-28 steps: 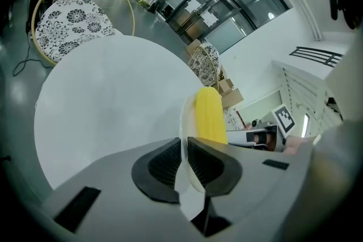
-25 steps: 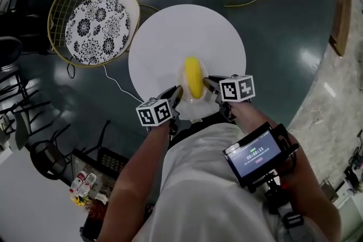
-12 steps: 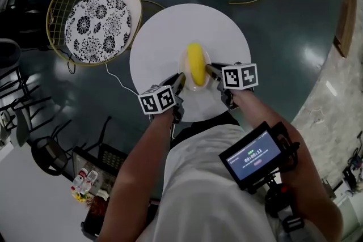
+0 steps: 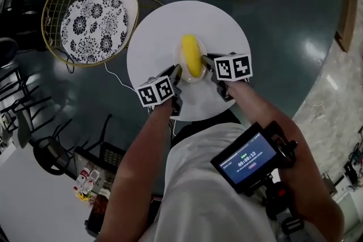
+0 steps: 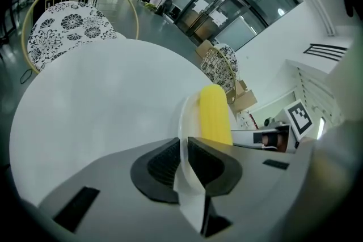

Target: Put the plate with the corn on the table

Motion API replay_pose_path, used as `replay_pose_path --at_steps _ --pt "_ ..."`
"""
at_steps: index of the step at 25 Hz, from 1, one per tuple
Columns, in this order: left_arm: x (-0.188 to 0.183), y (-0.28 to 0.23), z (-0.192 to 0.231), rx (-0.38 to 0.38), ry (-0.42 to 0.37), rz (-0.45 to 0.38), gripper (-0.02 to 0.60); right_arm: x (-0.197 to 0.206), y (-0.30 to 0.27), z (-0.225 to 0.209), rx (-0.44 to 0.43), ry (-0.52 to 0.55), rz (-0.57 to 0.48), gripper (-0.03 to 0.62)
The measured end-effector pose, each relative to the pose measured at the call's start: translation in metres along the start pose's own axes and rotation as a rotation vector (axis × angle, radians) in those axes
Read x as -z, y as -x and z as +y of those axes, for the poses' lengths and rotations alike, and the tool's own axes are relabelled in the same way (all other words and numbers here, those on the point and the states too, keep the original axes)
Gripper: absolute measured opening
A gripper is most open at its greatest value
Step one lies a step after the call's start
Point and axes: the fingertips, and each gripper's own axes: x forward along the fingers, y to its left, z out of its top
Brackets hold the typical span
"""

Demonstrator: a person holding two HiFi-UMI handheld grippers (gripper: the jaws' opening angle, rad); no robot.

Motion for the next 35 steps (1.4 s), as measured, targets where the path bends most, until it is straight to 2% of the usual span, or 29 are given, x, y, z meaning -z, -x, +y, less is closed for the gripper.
replay_pose_path --at_steps 7,13,20,24,29,30,33,34,35 --pt "-0.002 -0.003 0.000 -0.023 -0.009 -0.012 0.043 -0.001 -0.002 0.001 0.011 0.035 -0.001 0.049" --pt "-0.001 -0.003 -0.002 -0.055 -0.058 -0.009 0.044 -0.002 -0.004 0.002 0.044 0.123 -0.002 0.050" --pt "-0.001 0.009 0.008 -0.080 -0.056 -0.037 0.085 -0.004 0.004 -0.001 0.084 0.112 -0.061 0.052" --pt "0.005 0.026 0.012 -0.088 -0.047 -0.065 0.086 0.000 0.018 -0.006 0.115 0.093 -0.097 0.052" --pt "0.012 0.048 0.007 -0.057 -0.062 -0.090 0.084 0.007 0.036 0.002 0.107 0.091 -0.126 0.049" --pt "0.013 0.052 0.005 -0.050 -0.071 -0.096 0.083 0.008 0.039 0.005 0.103 0.090 -0.134 0.048" --pt "0.019 0.069 0.001 -0.043 -0.092 -0.116 0.024 0.017 0.048 0.015 0.087 0.095 -0.151 0.048" --pt "0.022 0.074 0.000 -0.042 -0.096 -0.122 0.008 0.021 0.051 0.018 0.086 0.099 -0.154 0.013" --pt "0.025 0.079 -0.001 -0.042 -0.099 -0.127 0.008 0.024 0.054 0.021 0.086 0.105 -0.157 0.008"
